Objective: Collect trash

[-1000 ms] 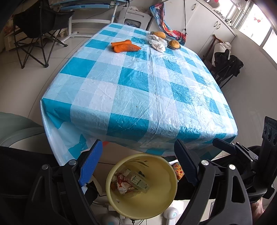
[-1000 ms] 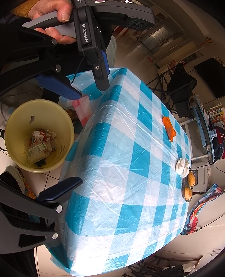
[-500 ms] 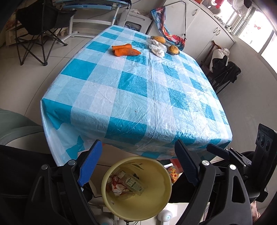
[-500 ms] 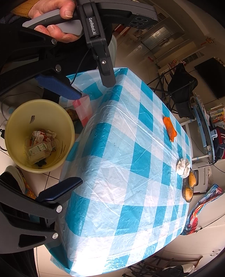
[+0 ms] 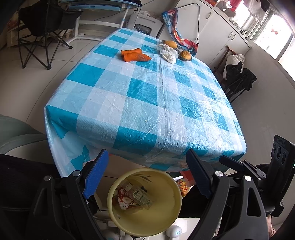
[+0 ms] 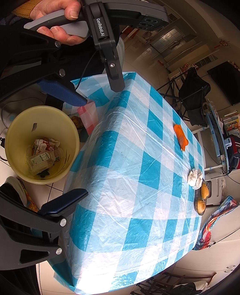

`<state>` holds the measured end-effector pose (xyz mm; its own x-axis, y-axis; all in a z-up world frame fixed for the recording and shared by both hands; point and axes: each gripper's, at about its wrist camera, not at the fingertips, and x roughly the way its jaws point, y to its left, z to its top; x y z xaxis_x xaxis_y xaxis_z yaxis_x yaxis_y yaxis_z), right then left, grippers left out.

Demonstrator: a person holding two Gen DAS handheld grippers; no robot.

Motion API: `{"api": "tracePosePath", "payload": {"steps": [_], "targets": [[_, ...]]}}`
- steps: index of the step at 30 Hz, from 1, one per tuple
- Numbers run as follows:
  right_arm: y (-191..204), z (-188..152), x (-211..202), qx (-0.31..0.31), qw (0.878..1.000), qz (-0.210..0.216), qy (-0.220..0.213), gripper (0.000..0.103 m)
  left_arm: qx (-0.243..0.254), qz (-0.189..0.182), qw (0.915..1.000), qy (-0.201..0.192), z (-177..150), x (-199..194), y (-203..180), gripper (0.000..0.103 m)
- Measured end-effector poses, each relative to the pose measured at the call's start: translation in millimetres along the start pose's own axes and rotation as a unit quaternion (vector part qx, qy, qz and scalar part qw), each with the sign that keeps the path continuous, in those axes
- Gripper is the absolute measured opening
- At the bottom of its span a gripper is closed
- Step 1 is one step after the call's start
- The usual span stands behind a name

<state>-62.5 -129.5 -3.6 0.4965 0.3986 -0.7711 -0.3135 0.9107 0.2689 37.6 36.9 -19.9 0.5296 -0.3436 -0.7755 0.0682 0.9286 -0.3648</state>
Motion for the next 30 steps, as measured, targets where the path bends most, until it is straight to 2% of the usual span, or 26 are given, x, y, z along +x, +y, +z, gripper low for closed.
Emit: {"api": "tracePosePath", "payload": {"steps": [5,11,15,23,27,30], "targets": [[-3.5,4.8,-5.1,0.018,1.000,0.019,-0.010,0.087,-0.034,-0.016,0.9979,-0.052,6.7,-21.2,10.3,0.082],[-12.2,28.4,-23.5,0.039,0.997,0.028,-0.053,0.087,-0.044,-0.026,0.9937,-0.099,34.7,-44.9,11.0,0.082],[-17.9,54.9,-24.2,0.030,0.997,0.017,-0.071,0.087,-0.041,-0.023,0.9942,-0.097,64.0,-41.4,12.6,0.083],[-39.4,127.0,2.0,0.044,0.994,0.014,-0.095,0.087,-0.032,0.005,0.9965,-0.076,114.2,-5.2,19.5,0.083],[-47.6,158.2,26.3,0.041,0.995,0.006,-0.093,0.087,-0.050,0.008,0.9965,-0.066,127.6,14.1,27.8,0.082],[-53.6,177.5,44.7,0.035,0.996,-0.003,-0.088,0.085,-0.044,0.023,0.9965,-0.067,150.7,25.1,30.3,0.082]]}}
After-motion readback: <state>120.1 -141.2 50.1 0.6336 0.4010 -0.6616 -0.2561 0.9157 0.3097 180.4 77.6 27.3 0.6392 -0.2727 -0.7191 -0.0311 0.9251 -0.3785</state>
